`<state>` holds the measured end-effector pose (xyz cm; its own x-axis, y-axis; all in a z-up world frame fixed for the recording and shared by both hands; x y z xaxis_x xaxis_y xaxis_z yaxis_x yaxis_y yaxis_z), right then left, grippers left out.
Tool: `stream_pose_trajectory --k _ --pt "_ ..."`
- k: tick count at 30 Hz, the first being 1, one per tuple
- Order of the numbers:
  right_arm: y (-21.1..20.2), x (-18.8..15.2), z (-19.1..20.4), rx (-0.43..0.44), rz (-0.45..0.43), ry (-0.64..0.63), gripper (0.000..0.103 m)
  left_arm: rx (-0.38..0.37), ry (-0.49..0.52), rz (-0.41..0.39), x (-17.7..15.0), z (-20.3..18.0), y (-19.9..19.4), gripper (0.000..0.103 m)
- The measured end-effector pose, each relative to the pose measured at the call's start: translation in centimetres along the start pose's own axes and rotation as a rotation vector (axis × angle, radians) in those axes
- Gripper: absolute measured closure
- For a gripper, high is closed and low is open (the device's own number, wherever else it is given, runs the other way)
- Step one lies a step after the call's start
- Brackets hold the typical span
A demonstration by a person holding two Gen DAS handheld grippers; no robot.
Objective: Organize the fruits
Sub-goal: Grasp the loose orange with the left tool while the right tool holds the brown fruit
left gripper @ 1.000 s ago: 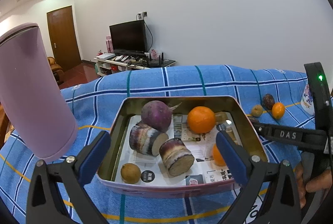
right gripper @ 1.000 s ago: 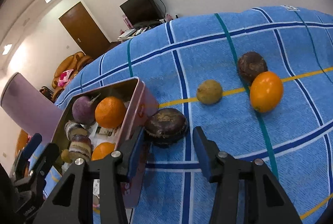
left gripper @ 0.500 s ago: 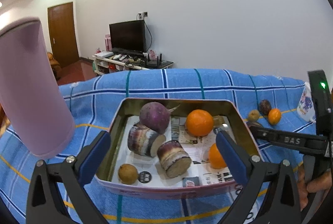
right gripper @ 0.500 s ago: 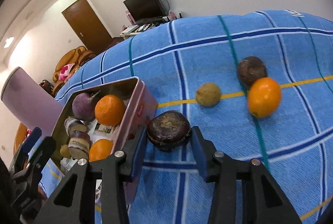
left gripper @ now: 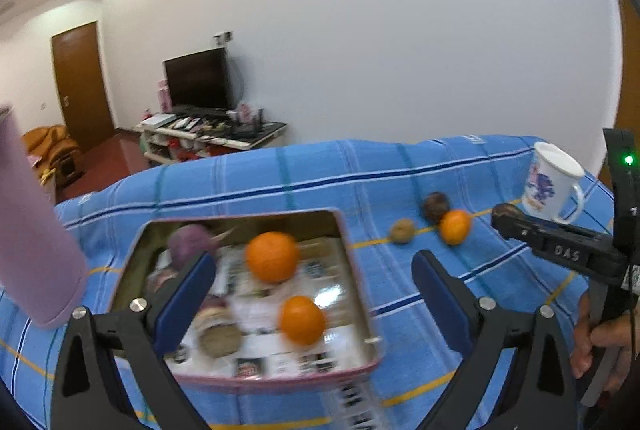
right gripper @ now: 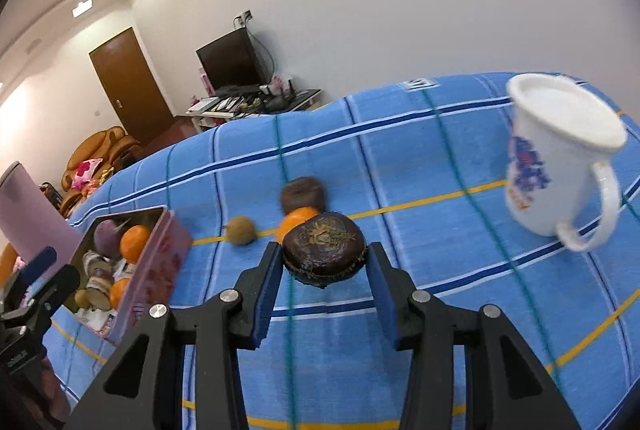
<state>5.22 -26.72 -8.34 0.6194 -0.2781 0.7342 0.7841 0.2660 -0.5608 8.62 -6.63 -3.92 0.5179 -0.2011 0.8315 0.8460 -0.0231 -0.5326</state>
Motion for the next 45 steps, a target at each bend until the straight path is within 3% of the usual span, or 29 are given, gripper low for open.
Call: stream_pose_trajectory --k 7,11,14,21,24,26,29,32,38,45 --pt "-1.5 1.0 -2.0 -0.006 -0.035 -0.002 0.058 0.017 0.097 0.053 1.0 -6.1 2.1 0.02" --pt "-2.1 1.2 -2.7 0.018 -0.045 0.031 0.058 -0.044 0.098 0.102 0.8 -9.4 3.4 0.026" --pt "-2.6 1.6 -2.8 0.021 -0.062 0.038 0.058 -0.068 0.134 0.112 0.7 -12.5 3.9 0.036" --pt "-3.9 2.1 -3.4 -0.036 -0.101 0.021 0.058 -0.068 0.159 0.172 0.2 -16.6 5.9 0.036" --pt "-4.2 2.2 -3.8 -0.047 -0.108 0.031 0.058 -0.056 0.153 0.208 -0.2 -17.1 7.1 0.04" --pt "-4.5 2.2 -3.9 -0.045 -0.111 0.033 0.058 -0.058 0.147 0.243 -0.7 -17.4 8.0 0.051" --pt "-5.0 2.4 -3.5 -0.047 -0.121 0.017 0.058 -0.069 0.14 0.284 -1.6 -18.1 8.9 0.058" --pt "-5.2 2.6 -3.2 -0.063 -0.127 -0.008 0.058 -0.065 0.149 0.273 -1.4 -18.4 8.6 0.064" --pt "-5.4 2.6 -3.4 -0.07 -0.135 0.002 0.058 -0.059 0.124 0.263 -1.4 -17.9 7.8 0.064" --pt "-5.7 2.5 -3.7 -0.091 -0.155 -0.011 0.058 -0.013 0.048 0.156 -1.2 -15.2 4.4 0.064"
Point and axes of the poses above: each gripper's, at about its wrist camera, not at the fingertips, and y roughly the way its jaws point, z to its left, x to its top, the point moved 10 cm from there along y, roughly the way its jaws point, and after that the axes turned 15 degrees about x, right-handed, at the moved point
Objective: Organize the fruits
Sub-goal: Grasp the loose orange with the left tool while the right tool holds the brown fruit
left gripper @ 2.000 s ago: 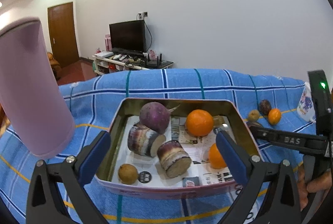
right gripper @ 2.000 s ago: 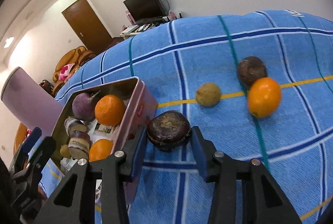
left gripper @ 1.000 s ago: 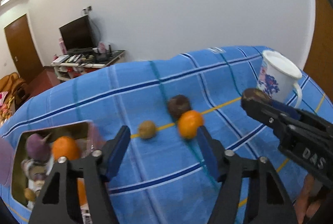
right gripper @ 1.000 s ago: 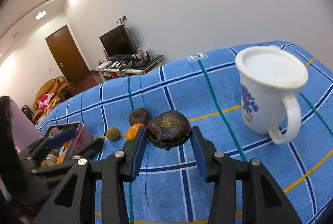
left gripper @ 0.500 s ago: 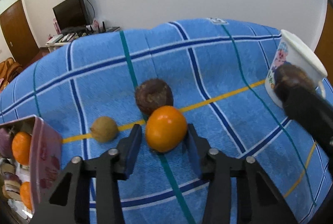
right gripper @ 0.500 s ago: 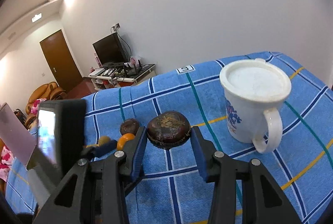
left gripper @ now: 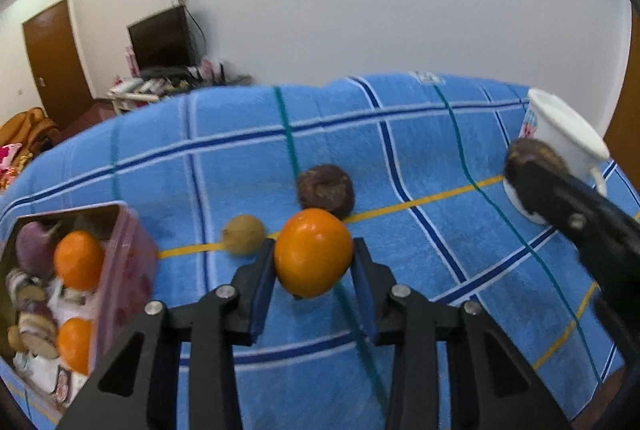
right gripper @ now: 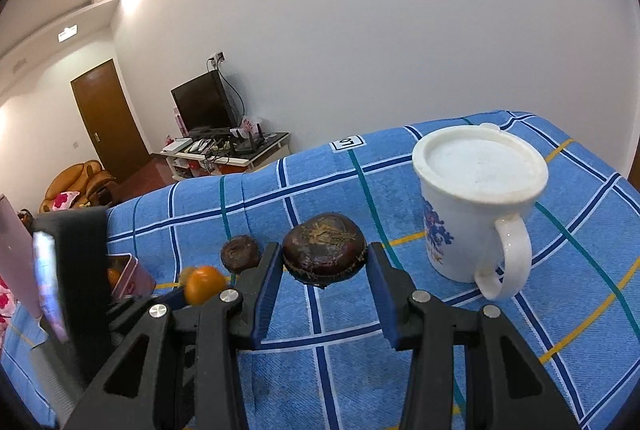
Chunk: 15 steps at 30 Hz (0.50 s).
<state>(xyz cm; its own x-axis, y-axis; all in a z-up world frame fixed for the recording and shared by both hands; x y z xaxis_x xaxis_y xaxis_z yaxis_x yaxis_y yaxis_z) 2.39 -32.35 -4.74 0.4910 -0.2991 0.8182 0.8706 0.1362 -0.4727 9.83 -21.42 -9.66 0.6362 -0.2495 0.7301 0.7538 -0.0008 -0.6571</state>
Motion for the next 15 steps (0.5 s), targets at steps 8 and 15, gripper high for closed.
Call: stream_pose_trajectory --k 8,15 --pt "0.0 -0.5 1.3 0.0 -0.026 -0.055 0.058 0.062 -0.027 -0.119 -0.9 3.5 -3.6 0.064" --pt "-1.1 -0.2 1.8 0.008 -0.085 -0.068 0.058 0.117 -0.031 -0.165 -2.0 5.9 -5.4 0.064"
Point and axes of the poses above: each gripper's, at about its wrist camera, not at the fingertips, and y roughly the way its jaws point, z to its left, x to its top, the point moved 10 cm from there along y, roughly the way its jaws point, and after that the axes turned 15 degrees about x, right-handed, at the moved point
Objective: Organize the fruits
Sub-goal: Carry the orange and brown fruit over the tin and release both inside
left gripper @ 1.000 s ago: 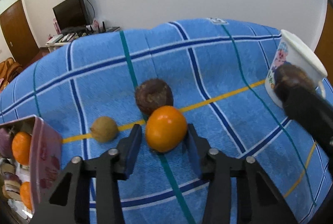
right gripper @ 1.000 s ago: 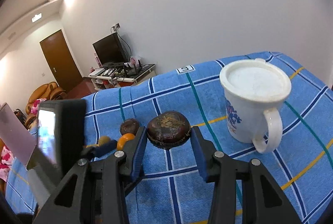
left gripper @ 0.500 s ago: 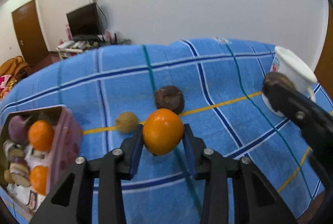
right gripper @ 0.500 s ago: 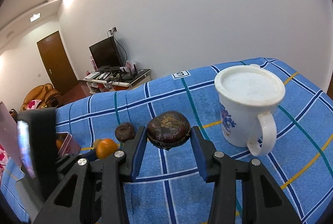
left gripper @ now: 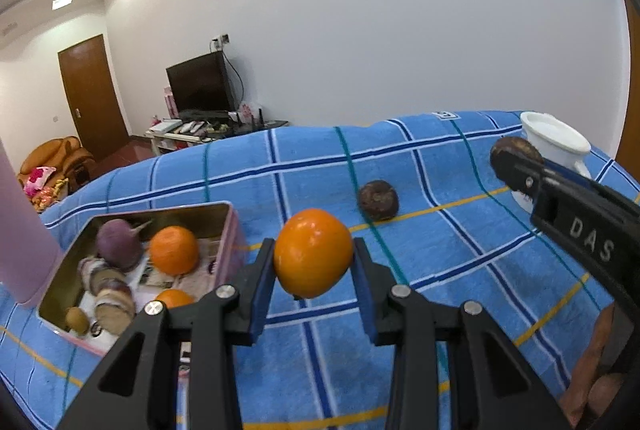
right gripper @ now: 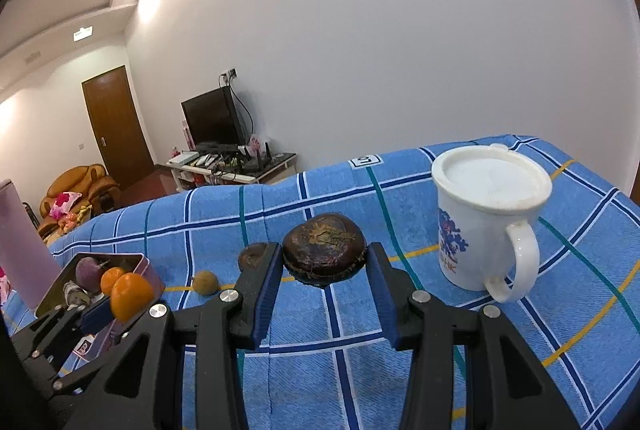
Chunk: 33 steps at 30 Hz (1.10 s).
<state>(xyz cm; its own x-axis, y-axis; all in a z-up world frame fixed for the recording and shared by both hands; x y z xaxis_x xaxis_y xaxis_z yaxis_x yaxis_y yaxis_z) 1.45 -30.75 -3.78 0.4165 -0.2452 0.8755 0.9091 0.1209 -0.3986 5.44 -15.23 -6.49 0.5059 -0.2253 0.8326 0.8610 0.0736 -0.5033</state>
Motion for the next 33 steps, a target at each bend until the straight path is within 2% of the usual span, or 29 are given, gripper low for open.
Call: stream_pose_trajectory --k 6,11,20,33 --pt "0.0 -0.7 0.4 -0.003 0.01 0.015 0.058 0.02 -0.002 0.0 -0.5 1.5 -0.4 0.064" --pt "0.1 -1.0 1.4 -0.02 0.011 -0.024 0.058 0.019 -0.009 -0.004 -0.8 2.5 -0.9 0.064" --pt "-1.0 -0.7 3.8 -0.061 -0.039 -0.125 0.058 -0.003 -0.014 -0.022 -0.8 4.6 -1.9 0.064" --pt "-1.2 -2.6 8.3 -0.022 -0.021 -0.195 0.058 0.02 -0.007 -0.055 -0.7 9.7 -1.3 0.064"
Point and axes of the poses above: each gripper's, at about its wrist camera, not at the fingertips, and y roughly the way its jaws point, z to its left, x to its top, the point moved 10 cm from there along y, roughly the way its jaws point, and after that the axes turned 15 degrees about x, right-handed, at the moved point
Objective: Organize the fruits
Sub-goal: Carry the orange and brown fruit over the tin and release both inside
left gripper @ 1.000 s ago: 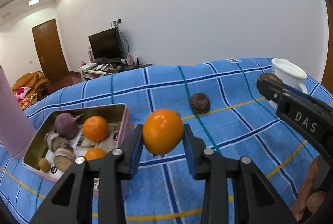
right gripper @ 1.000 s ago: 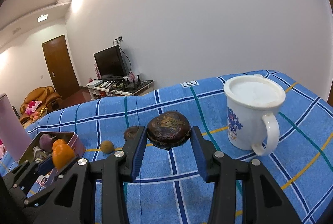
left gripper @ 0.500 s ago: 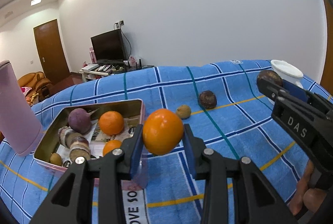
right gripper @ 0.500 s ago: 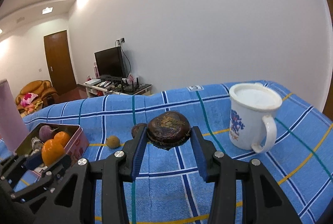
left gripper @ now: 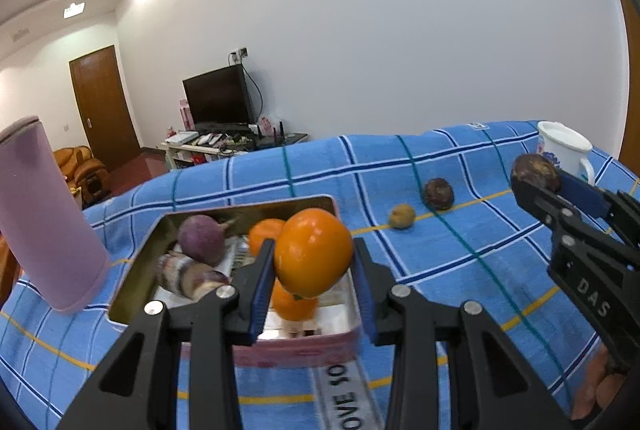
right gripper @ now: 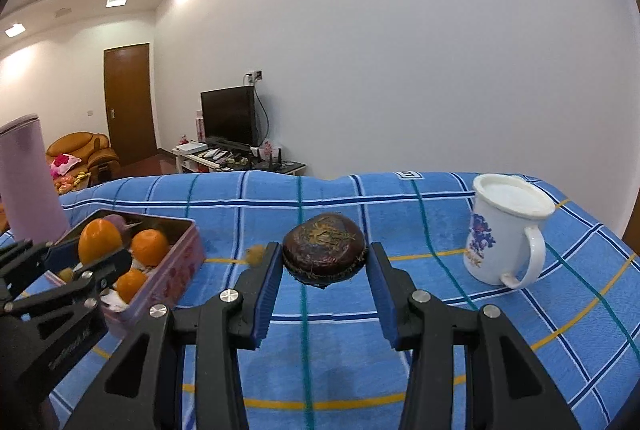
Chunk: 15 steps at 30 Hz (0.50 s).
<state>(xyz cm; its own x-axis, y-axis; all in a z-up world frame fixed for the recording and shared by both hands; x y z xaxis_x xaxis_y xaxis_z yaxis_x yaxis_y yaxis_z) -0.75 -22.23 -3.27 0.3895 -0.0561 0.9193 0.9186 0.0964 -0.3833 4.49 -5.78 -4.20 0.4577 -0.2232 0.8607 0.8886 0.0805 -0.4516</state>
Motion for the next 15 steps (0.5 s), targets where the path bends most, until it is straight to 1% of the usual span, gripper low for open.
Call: stream_pose_trajectory --k 6,9,12,15 --pt "0.1 -0.1 2.6 0.025 0.008 0.002 0.058 0.0 -0.014 -0.011 0.3 2.2 0.6 0.064" --pt "0.3 0.3 3.8 0.041 0.005 0.006 0.058 0.007 -0.043 -0.011 0.5 3.7 1.2 0.064" --pt "0.8 0.7 5.7 0.077 0.003 0.022 0.058 0.019 -0.075 -0.006 0.6 5.3 1.9 0.064" --pt "1.5 1.1 8.1 0.103 0.004 0.006 0.058 0.033 -0.098 -0.002 0.7 6.7 2.5 0.064"
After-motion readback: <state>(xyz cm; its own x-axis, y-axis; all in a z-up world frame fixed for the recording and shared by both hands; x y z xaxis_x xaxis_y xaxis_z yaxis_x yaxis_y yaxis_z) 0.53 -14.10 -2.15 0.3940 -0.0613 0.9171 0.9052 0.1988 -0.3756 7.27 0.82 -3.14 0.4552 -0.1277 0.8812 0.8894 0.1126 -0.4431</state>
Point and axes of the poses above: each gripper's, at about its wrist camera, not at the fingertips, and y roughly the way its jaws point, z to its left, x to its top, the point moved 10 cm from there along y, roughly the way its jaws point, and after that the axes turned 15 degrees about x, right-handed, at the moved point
